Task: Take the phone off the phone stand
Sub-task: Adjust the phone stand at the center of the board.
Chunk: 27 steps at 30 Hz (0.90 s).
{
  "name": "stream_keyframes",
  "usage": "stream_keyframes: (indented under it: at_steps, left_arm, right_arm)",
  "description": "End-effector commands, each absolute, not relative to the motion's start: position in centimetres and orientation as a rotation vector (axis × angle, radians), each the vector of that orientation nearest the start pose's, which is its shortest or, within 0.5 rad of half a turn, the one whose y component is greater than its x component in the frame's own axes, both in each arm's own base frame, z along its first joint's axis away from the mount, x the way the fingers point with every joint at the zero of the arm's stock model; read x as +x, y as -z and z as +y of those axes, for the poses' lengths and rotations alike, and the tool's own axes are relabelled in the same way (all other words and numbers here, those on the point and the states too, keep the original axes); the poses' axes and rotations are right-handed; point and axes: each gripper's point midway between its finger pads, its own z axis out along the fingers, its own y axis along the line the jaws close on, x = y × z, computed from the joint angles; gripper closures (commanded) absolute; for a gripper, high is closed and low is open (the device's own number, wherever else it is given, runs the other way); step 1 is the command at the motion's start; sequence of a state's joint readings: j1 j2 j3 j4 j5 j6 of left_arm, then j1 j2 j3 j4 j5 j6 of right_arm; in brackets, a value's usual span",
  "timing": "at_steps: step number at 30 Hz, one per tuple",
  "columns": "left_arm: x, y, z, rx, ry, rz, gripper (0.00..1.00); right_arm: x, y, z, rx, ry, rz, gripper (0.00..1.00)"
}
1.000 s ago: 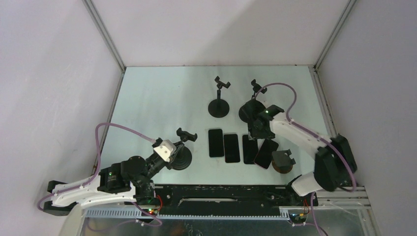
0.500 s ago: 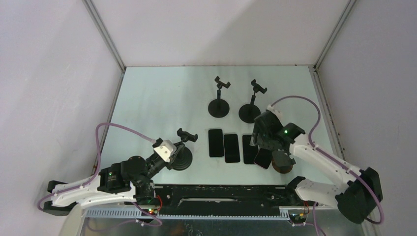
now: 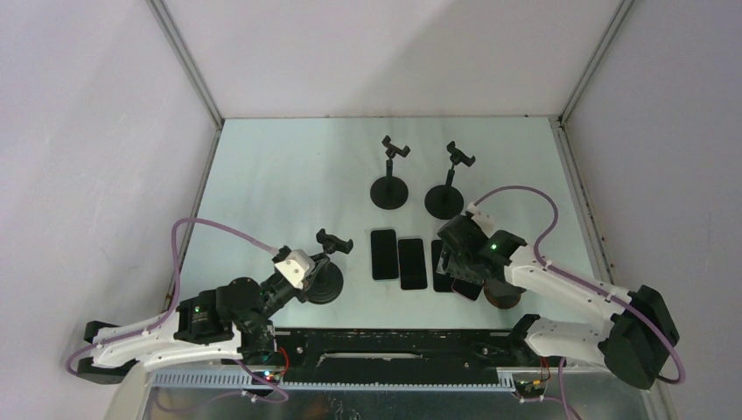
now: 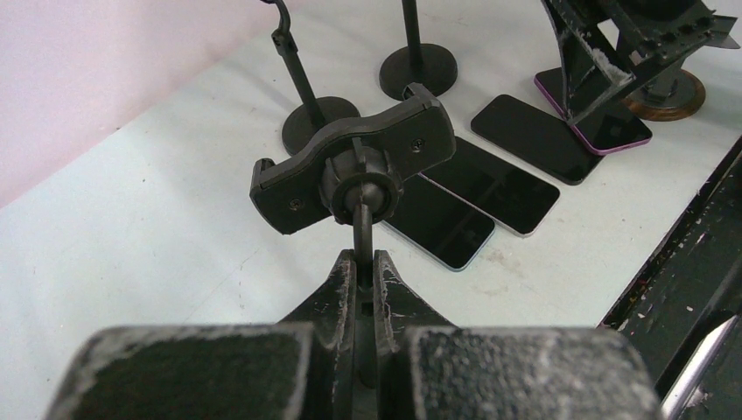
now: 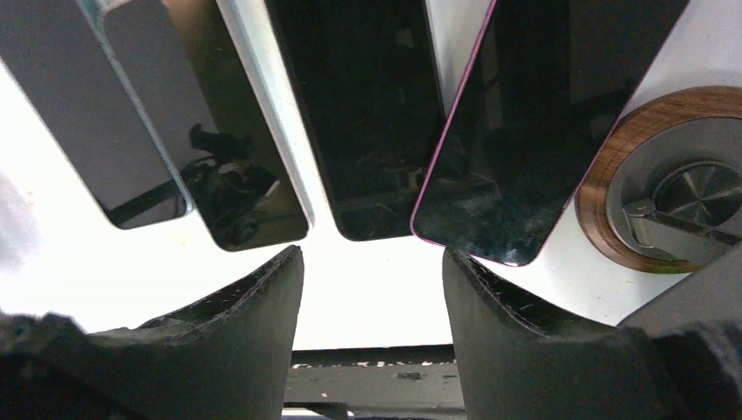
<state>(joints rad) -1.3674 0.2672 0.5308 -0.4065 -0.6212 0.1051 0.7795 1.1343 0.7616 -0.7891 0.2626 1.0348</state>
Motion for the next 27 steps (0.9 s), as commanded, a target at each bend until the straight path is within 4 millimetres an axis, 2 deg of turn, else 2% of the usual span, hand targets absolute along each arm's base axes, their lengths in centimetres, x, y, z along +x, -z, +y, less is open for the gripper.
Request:
stream_keyframes:
  at_steps: [1,4,6,10,12,18,23,26,27]
  left_arm:
    - [14.4,-25.7,-17.0,0.69,0.472,1.473,1.0]
    - [14.4,-25.7,-16.9,0.687,0.472,1.472,1.0]
    - [14.4,-25.7,-16.9,0.688,0.47,1.472,1.0]
    - [14.4,-25.7,-16.9,0.688,0.471,1.472,1.0]
    - [14.4,-25.7,-16.8,0.687,0.472,1.473,1.0]
    - [14.4,-25.7,-16.9,0.687,0.473,1.473,1.0]
    - [14.3,-25.6,-17.0,0.692,0.478,1.473,1.0]
    - [14.3,-25.6,-17.0,0.693,0.477,1.476,1.0]
    - [14.3,-25.6,-17.0,0.692,0.475,1.475,1.0]
  right_arm:
    - [17.2,-6.6,14.7,0.451,-0.076,2.657,0.39]
    - [16.3,-5.7,12.3,0.469,0.084,2.67,0.39]
    - [16.0,-5.1,11.0,0.492,0.125,2.677,0.39]
    - [16.0,-4.3,9.0,0.566,0.14,2.671,0.39]
    - [16.3,-4.4,8.7,0.581,0.133,2.657,0.39]
    - [17.1,-4.2,10.3,0.56,0.036,2.664,0.36]
    - [17.6,-3.7,12.4,0.505,-0.038,2.674,0.34]
    - [18.3,-4.0,14.2,0.435,-0.123,2.657,0.42]
    - [18.5,-4.2,14.7,0.401,-0.141,2.653,0.48]
